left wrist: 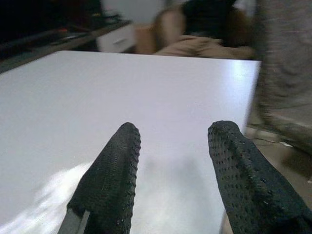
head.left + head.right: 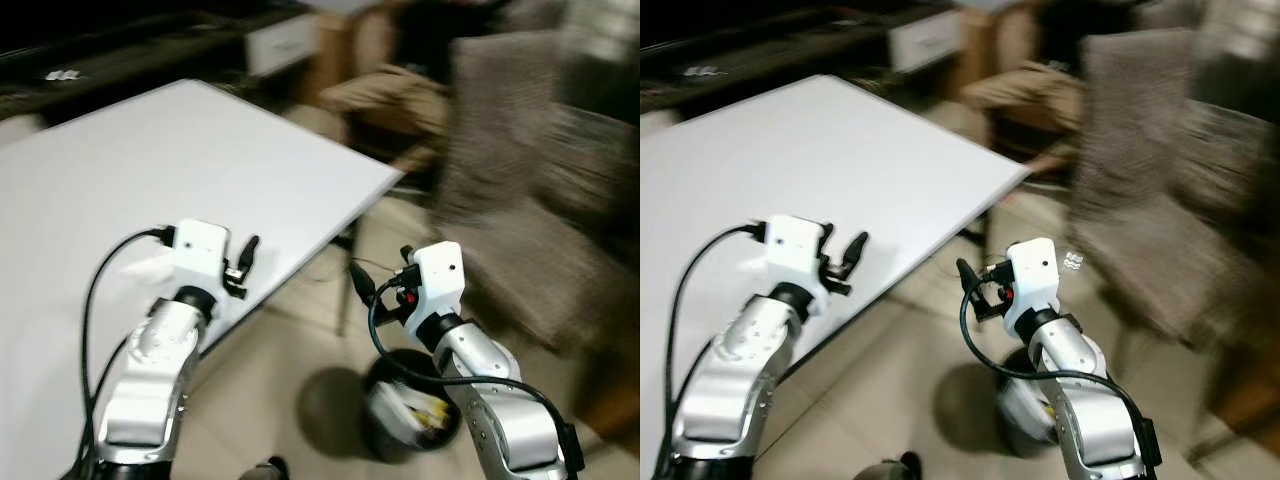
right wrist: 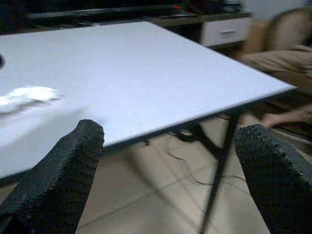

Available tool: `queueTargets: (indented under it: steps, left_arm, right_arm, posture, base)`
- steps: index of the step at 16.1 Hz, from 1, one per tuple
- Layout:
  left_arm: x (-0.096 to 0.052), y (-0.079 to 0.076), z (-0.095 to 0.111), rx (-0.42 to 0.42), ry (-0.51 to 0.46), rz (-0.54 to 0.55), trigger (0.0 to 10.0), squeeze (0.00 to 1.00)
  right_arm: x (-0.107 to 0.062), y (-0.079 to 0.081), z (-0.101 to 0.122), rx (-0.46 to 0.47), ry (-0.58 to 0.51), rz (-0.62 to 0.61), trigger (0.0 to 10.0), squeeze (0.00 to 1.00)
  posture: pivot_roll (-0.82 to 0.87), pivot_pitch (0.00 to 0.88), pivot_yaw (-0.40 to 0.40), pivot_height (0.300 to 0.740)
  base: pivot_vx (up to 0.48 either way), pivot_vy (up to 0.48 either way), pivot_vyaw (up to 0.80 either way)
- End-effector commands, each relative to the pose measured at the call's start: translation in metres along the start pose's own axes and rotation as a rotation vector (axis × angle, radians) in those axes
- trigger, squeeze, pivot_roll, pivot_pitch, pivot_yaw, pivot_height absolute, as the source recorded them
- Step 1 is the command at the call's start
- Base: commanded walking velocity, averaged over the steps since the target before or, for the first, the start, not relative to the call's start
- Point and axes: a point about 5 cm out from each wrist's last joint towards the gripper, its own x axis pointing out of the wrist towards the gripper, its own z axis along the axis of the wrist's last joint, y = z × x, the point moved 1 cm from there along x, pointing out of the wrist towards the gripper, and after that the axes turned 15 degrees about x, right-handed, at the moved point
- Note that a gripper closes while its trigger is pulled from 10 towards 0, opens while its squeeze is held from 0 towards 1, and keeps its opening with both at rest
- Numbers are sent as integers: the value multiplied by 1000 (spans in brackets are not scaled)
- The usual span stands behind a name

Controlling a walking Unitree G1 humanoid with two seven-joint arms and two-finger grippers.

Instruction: Picking trash to rubbish bin

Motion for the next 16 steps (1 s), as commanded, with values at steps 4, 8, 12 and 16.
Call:
queueTargets:
  steps: [4, 8, 12, 16]
  left_arm:
    - [5, -4, 3, 14, 6, -14, 10000, 0]
    - [5, -5, 5, 10, 7, -6, 10000, 0]
    - [5, -5, 4, 3, 10, 5, 10000, 0]
    - [6, -3, 6, 12, 3, 6, 10000, 0]
  right_arm:
    - [-6, -7, -4, 47, 15, -47, 10000, 0]
    - [-10, -10, -4, 55, 21, -58, 10000, 0]
    - [-9, -12, 2, 36, 9, -57, 10000, 0]
    - [-5, -12, 7, 16, 0, -49, 10000, 0]
  posture:
    - [-174, 0, 38, 740]
    - [-173, 0, 26, 740]
    - [-174, 0, 9, 740]
    - [-172, 0, 4, 740]
  base:
    - [0, 0, 800]
    - [0, 0, 800]
    - [0, 128, 200]
    - [0, 301, 0]
